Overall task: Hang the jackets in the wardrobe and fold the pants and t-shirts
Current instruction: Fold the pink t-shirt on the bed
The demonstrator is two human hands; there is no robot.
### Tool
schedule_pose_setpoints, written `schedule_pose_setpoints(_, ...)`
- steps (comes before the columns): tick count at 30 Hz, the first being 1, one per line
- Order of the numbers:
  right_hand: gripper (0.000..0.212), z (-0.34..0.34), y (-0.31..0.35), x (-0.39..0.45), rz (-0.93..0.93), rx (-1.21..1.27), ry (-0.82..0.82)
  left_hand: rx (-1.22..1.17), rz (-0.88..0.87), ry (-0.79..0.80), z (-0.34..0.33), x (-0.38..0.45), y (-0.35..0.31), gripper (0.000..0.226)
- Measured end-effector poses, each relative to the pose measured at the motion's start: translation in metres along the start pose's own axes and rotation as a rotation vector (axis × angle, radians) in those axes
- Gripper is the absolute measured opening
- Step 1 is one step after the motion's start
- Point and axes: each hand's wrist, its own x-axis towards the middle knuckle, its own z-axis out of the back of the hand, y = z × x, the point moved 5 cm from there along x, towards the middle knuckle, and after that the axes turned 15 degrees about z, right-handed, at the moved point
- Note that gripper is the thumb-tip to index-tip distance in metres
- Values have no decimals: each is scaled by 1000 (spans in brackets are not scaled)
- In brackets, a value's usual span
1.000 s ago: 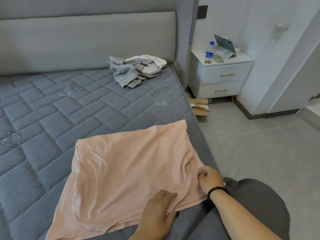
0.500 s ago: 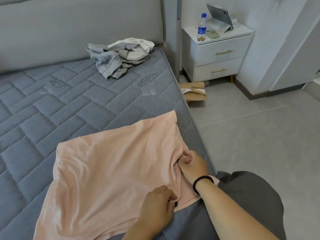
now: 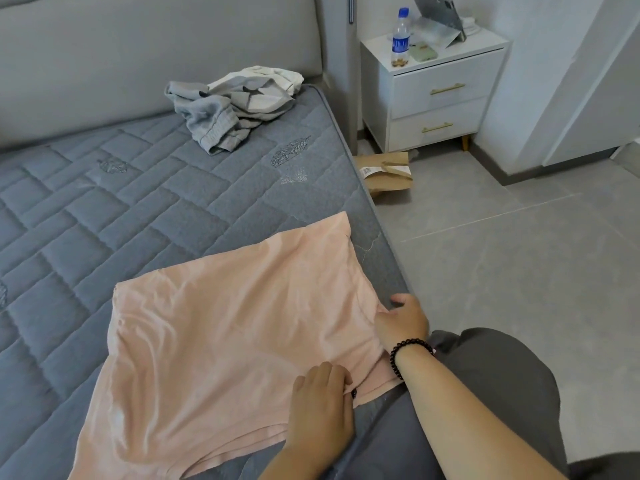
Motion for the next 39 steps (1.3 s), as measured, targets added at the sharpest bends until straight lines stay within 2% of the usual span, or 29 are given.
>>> schedule_pose_setpoints(1, 38, 6, -2, -2, -40, -17, -17, -3, -20, -2, 0, 0, 0, 10)
schedule_pose_setpoints(3, 13, 12, -7, -2, -56, -62, 16, -8, -49, -13, 0, 0, 0, 5)
schedule_pose_setpoints(5, 28, 10, -7, -3, -16, -127, 84, -17, -64, -19, 1, -1, 0, 2)
schedule_pose_setpoints(10, 14, 3, -1, -5, 56, -167, 97, -100, -102, 48, 5, -2, 5, 9)
schedule_pose_setpoints(14, 6, 12, 1, -3, 69, -200, -64, -267, -38, 152, 16, -4, 13, 5)
schedule_pose_setpoints(17, 6, 8, 1, -1, 88, -244, -48, -487, 159, 136, 30, -5, 26, 9)
schedule_pose_setpoints(20, 4, 3, -1, -2, 150, -289, -8, -650, 436, -132, 51, -6, 62, 23)
schedule_pose_setpoints(22, 5, -1, -2, -4, 189, -331, 11, -706, 556, -272, 64, -11, 95, 32)
schedule_pose_setpoints(25, 7, -10, -1, -7, 209, -401, 39, -609, 752, -441, 84, -23, 151, 31)
schedule_pose_setpoints(28, 11, -19, 0, -7, 177, -419, 61, -417, 1094, -568, 109, -40, 199, 30)
schedule_pose_setpoints(29, 15, -21, 1, -7, 168, -433, 57, -399, 1151, -586, 117, -43, 209, 32)
schedule_pose_setpoints(31, 27, -22, 2, -7, 158, -485, 52, -408, 1170, -595, 127, -46, 226, 36)
schedule_pose_setpoints(34, 35, -24, 2, -7, 148, -502, 69, -545, 1167, -550, 134, -43, 248, 43)
schedule_pose_setpoints(37, 37, -24, 1, -5, 135, -516, 76, -609, 1205, -472, 139, -37, 257, 34)
schedule_pose_setpoints(39, 37, -24, 1, -4, 126, -519, 68, -571, 1240, -474, 139, -38, 261, 31)
